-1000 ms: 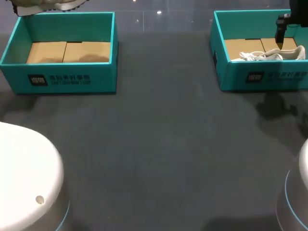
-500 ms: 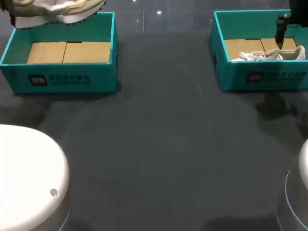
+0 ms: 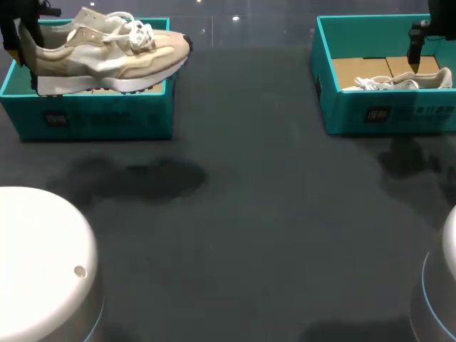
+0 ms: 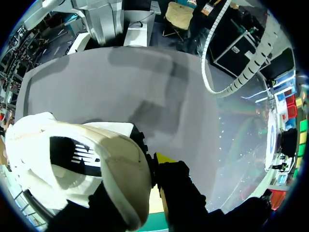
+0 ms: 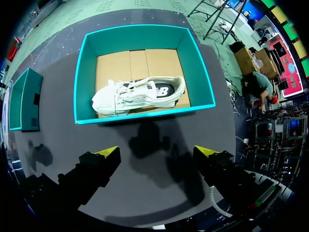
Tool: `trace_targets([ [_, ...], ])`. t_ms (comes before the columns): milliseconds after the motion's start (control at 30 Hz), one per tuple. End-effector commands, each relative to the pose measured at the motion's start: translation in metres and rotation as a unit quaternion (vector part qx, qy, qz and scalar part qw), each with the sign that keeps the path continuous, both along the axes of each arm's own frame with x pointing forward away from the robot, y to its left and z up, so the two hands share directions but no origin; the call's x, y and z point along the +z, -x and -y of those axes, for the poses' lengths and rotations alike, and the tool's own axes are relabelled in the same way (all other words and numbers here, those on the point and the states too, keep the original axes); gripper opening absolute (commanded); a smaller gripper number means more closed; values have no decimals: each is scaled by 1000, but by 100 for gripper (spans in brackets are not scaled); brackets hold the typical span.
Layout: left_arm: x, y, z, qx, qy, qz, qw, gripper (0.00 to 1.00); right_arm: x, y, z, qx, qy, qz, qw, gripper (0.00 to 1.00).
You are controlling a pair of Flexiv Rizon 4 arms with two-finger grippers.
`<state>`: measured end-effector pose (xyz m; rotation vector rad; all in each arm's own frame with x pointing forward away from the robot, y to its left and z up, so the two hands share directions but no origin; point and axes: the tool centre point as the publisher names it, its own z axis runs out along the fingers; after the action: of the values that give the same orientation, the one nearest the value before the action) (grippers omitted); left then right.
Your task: Take the shoe out of the shoebox, open the shoe tongue, remove and reinsert the insole, then place the shoe into the shoebox
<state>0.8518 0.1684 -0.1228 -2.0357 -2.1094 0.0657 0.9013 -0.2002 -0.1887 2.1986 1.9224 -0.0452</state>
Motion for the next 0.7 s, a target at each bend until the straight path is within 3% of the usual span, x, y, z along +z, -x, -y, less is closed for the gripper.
trace_targets([
  [33, 0, 53, 16, -24, -11, 174, 984, 0, 0, 0, 0, -1, 1, 0, 1000, 100],
  [433, -13, 110, 65, -58, -11, 177, 983, 0, 0, 0, 0, -1, 1, 0, 1000, 100],
  [700, -30, 124, 96, -71, -16, 159, 985, 0, 0, 0, 0, -1, 1, 0, 1000, 100],
])
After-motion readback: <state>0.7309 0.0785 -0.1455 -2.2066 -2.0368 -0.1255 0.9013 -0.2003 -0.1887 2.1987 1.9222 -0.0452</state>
